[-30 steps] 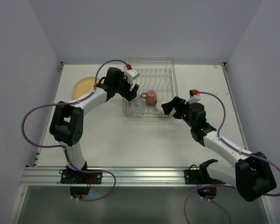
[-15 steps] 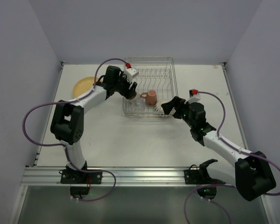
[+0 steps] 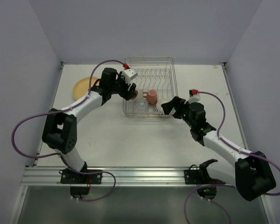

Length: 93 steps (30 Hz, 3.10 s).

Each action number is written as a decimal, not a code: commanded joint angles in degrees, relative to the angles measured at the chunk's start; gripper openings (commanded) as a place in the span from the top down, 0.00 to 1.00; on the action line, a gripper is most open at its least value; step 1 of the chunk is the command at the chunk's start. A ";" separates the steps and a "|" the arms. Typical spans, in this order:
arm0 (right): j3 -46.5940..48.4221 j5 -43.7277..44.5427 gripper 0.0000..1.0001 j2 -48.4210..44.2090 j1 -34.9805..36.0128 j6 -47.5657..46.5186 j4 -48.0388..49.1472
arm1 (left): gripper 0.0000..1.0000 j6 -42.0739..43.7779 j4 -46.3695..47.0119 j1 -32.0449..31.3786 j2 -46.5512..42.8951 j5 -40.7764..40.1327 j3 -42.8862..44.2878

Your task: Unload the mixed dishes from the dish rack

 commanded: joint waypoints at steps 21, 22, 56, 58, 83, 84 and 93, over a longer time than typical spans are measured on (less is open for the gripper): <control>1.43 -0.17 0.01 0.11 0.05 -0.16 -1.33 | 0.50 -1.79 6.29 -3.97 -1.36 -5.95 1.62; 1.43 0.00 0.01 0.02 -0.04 -0.08 -1.42 | 0.50 -1.87 6.29 -3.97 -1.44 -6.56 1.62; -2.35 -25.12 0.05 -11.04 0.05 -2.62 12.83 | 0.51 -19.80 6.20 -3.62 -19.80 4.66 -2.51; -1.82 -26.53 0.06 -14.11 0.05 -2.62 11.42 | 0.51 -20.77 6.46 -3.45 -20.69 7.13 -2.95; 5.48 -39.72 0.34 -2.79 0.05 6.43 27.49 | 0.52 -35.27 21.49 -2.83 -17.79 26.91 -7.61; 5.48 -39.72 0.38 -2.70 0.05 6.60 27.85 | 0.52 -35.54 22.10 -2.74 -17.71 27.18 -8.05; 4.51 -40.77 0.83 -3.14 0.05 8.01 31.98 | 0.52 -35.63 22.99 -1.95 -16.91 28.59 -9.19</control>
